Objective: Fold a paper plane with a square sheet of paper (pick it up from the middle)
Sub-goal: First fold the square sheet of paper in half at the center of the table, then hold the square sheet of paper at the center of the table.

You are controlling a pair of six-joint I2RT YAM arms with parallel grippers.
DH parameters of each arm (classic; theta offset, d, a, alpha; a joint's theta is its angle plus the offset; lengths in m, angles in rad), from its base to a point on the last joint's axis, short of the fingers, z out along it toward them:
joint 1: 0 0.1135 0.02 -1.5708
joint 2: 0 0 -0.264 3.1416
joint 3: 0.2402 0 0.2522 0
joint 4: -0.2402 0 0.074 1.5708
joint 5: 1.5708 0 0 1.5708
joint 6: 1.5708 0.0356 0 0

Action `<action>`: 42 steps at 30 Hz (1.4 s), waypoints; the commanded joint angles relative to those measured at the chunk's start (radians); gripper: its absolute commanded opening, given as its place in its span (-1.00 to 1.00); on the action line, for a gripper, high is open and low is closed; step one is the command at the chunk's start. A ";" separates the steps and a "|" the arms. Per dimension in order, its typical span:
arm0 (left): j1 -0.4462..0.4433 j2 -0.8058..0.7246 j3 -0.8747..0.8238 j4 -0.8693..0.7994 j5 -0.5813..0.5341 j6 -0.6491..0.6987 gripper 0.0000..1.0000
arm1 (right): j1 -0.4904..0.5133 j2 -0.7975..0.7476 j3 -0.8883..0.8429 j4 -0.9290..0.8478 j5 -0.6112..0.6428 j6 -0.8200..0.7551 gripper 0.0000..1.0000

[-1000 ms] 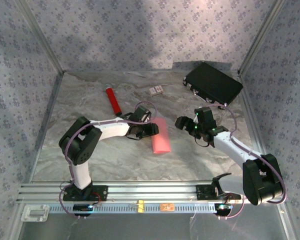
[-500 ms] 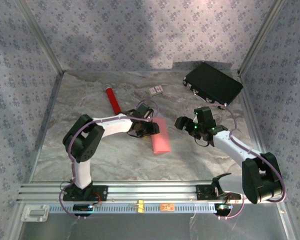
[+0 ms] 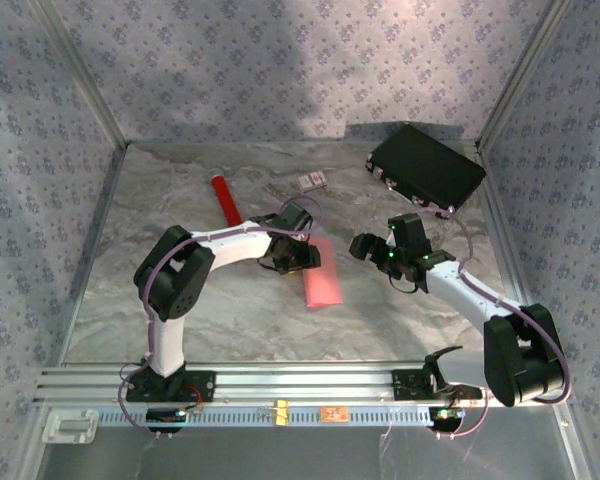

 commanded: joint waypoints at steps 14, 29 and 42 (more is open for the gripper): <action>-0.007 0.121 -0.019 -0.077 -0.061 0.017 0.18 | -0.006 0.006 0.022 -0.028 -0.001 0.008 0.79; -0.007 0.132 -0.020 -0.077 -0.057 0.027 0.18 | -0.003 0.055 0.035 0.000 -0.087 0.004 0.60; -0.007 0.132 -0.028 -0.079 -0.062 0.028 0.17 | 0.024 0.143 0.074 0.050 -0.201 -0.014 0.14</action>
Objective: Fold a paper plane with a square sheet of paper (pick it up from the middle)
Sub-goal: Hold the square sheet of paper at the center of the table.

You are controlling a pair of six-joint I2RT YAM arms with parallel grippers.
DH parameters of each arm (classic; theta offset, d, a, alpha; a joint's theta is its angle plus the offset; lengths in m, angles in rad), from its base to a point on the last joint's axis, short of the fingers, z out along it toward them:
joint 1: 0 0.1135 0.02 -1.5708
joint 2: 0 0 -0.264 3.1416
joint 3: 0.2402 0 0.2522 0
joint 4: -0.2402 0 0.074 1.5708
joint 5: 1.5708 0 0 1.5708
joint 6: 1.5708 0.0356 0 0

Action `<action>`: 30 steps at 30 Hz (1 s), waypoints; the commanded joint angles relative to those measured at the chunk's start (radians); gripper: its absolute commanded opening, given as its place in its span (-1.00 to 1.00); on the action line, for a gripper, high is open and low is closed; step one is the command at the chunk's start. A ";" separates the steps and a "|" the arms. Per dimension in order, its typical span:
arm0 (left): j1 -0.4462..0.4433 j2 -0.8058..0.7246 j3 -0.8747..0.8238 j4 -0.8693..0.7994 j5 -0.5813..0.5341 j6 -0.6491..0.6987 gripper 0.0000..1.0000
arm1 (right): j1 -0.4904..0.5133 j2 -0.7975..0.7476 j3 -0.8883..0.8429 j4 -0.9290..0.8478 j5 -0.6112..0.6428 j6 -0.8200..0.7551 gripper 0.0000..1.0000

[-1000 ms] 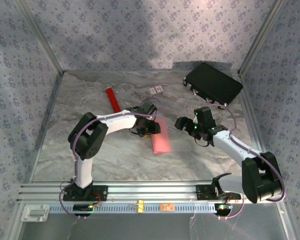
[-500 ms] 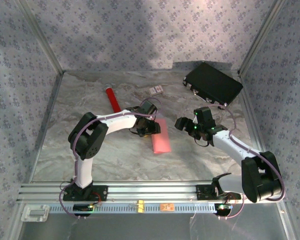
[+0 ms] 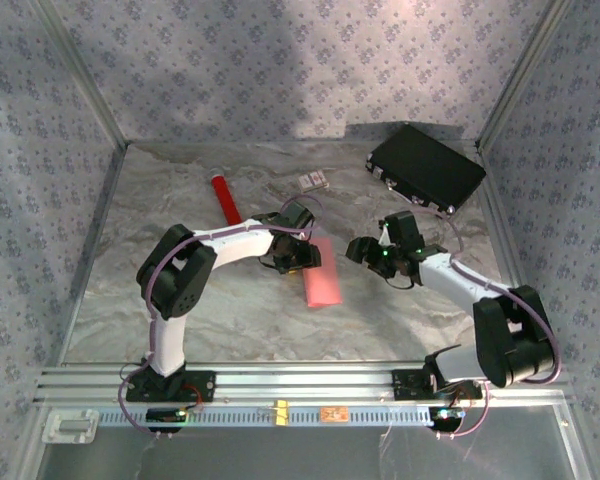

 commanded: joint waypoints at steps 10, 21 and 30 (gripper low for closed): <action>-0.009 0.120 -0.058 -0.042 -0.059 0.028 0.17 | 0.078 0.232 0.142 0.052 -0.188 -0.031 -0.86; -0.011 0.120 -0.067 -0.033 -0.060 0.023 0.17 | 0.116 0.366 0.217 0.035 -0.224 -0.056 -0.97; -0.012 0.119 -0.074 -0.025 -0.060 0.022 0.18 | 0.115 0.429 0.174 0.005 -0.162 -0.076 -0.98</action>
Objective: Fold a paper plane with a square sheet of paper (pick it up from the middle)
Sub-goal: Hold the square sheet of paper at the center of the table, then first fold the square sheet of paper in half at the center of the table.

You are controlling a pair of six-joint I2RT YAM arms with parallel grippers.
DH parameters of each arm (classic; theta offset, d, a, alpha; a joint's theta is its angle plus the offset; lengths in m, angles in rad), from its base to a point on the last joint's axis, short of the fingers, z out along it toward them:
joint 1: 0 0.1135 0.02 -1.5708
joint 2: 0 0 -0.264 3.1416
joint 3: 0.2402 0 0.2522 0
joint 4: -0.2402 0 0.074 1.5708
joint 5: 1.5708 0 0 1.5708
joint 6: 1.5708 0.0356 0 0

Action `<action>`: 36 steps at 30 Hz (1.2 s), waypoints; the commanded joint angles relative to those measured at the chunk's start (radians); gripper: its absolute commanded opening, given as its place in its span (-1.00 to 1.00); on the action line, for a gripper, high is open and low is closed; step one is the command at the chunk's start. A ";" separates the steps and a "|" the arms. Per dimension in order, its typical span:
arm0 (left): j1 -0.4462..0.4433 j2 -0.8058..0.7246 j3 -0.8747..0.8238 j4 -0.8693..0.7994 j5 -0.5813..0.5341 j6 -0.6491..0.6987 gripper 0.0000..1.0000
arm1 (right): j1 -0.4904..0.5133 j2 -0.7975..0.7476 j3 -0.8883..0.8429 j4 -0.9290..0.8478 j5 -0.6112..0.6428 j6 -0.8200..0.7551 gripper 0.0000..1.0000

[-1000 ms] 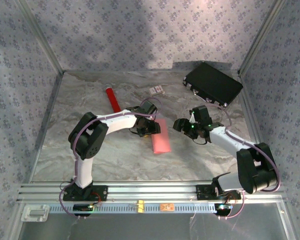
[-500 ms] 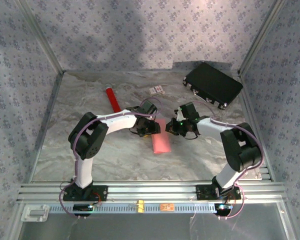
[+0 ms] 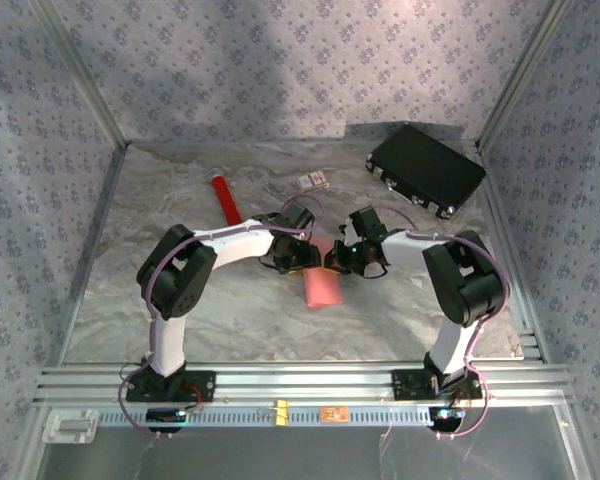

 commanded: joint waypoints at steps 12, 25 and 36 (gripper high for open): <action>0.000 -0.037 -0.073 0.011 -0.039 0.005 0.29 | -0.010 0.055 -0.054 -0.070 0.085 -0.078 -1.00; 0.096 -0.272 -0.355 0.610 0.296 -0.204 -0.36 | -0.015 0.056 -0.033 -0.085 0.093 -0.077 -1.00; 0.090 -0.153 -0.393 0.807 0.418 -0.294 -1.00 | -0.014 0.053 -0.041 -0.086 0.102 -0.071 -1.00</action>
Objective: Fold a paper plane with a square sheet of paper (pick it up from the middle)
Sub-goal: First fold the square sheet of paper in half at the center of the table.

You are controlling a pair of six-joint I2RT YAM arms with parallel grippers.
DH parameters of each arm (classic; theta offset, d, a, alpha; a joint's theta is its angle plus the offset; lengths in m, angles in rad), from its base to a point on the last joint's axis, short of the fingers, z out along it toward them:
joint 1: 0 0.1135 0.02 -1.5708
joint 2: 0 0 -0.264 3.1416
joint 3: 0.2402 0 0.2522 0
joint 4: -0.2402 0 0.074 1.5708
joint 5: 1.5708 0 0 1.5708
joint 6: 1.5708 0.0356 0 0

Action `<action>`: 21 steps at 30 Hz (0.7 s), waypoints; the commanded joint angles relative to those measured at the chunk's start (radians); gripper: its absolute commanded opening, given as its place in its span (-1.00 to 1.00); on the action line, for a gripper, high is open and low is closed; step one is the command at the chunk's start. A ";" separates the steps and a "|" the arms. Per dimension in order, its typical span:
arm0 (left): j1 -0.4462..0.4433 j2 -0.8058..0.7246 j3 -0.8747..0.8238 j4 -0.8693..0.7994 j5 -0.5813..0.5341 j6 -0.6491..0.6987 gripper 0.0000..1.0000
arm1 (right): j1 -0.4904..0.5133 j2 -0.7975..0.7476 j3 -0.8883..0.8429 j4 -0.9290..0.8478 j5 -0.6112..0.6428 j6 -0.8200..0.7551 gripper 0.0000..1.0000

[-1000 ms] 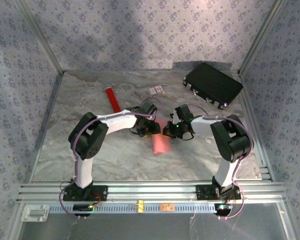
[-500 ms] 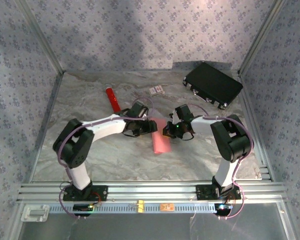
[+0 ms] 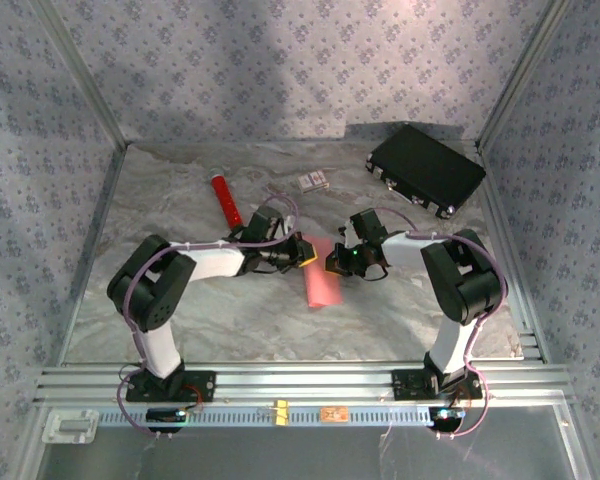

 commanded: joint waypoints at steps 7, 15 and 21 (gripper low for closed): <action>-0.005 0.054 -0.009 -0.004 0.020 0.015 -1.00 | -0.003 0.042 -0.022 -0.109 0.105 -0.013 -1.00; 0.003 0.096 -0.049 -0.051 -0.027 0.051 -1.00 | -0.005 0.043 -0.024 -0.105 0.107 -0.011 -1.00; 0.019 0.113 -0.096 -0.079 -0.069 0.081 -1.00 | -0.004 0.043 -0.039 -0.093 0.106 -0.007 -1.00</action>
